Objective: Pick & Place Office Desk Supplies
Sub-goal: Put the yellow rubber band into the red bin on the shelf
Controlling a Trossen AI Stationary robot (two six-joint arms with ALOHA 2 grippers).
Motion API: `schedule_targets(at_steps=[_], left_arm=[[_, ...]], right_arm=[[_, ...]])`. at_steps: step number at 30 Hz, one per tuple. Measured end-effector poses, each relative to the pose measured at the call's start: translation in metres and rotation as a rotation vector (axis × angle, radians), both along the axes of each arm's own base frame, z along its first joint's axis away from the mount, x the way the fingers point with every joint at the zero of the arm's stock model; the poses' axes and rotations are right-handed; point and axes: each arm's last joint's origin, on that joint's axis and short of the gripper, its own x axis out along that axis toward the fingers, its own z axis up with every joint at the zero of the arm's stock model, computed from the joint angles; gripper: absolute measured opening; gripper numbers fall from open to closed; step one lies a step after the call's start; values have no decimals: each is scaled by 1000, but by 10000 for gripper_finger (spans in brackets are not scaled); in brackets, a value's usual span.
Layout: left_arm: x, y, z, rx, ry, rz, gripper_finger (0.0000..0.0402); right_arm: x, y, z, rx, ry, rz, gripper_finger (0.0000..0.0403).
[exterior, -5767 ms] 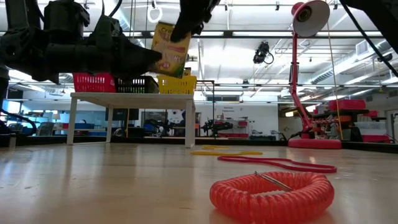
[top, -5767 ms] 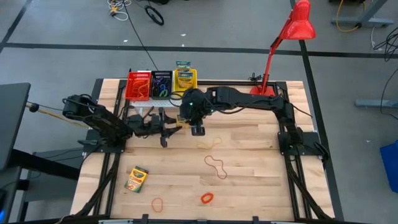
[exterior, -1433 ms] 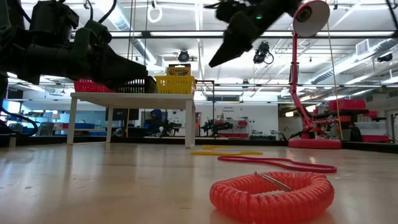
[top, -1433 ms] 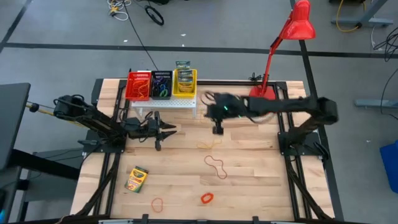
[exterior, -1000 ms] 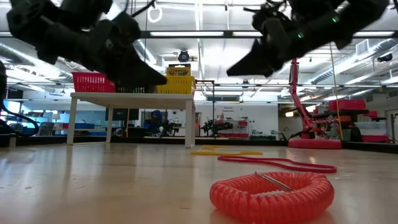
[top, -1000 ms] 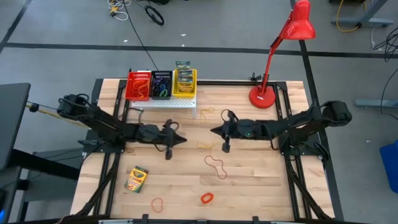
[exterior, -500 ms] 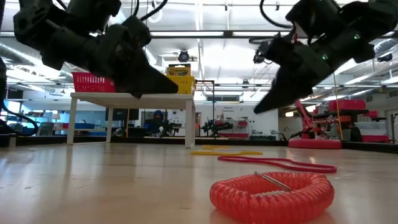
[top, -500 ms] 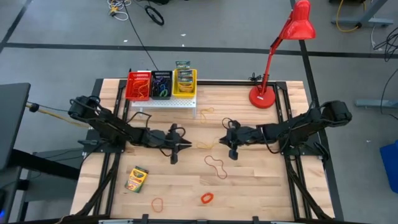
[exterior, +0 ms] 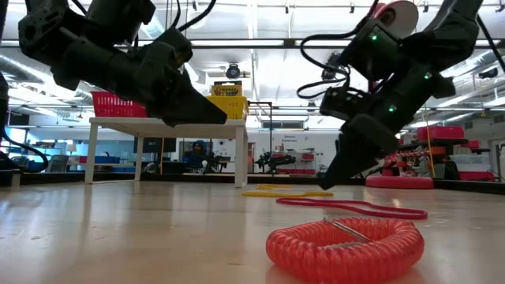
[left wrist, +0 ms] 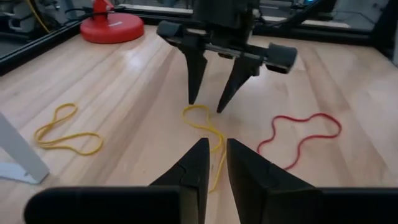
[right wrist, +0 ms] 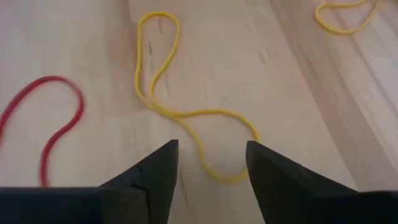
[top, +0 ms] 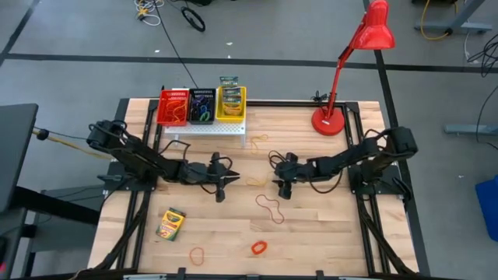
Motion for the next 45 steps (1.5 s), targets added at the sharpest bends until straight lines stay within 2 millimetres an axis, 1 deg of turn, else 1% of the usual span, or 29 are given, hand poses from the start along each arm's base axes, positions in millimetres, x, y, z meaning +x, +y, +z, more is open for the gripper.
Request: schedule_targets(at_steps=[2,8,13,15,18,19,23,27,30,33,37,42,45], left_arm=[[1,0,-4,-3,10,5,63],[2,0,-13,-45,36,21,63],[3,-1,-14,-65,33,26,63],[3,-1,-13,-67,23,26,63],[4,-1,-10,-72,-6,21,63],[5,-1,-10,-73,-8,19,63],[7,-2,-8,-82,-10,9,63],[13,-3,-3,-90,-18,-3,65],[17,-4,-1,-84,3,-3,76],[20,-5,1,-83,18,-2,100],[22,-6,1,-105,16,1,146],[24,-6,-8,-130,33,22,204],[28,-7,-12,-152,21,32,224]], right_arm=[[4,0,-2,-19,12,-16,182],[10,-1,-8,-35,68,-32,115],[13,0,-7,-22,77,3,88],[15,1,-5,-29,77,24,64],[17,3,-4,-49,79,57,15],[17,4,-4,-53,78,66,9],[21,10,0,-50,61,103,6],[32,22,13,-76,-5,145,4],[39,30,22,-113,-44,154,3],[47,37,33,-139,-89,143,2],[55,42,46,-149,-141,89,1],[64,44,59,-164,-193,50,1],[66,44,63,-169,-222,37,1]])
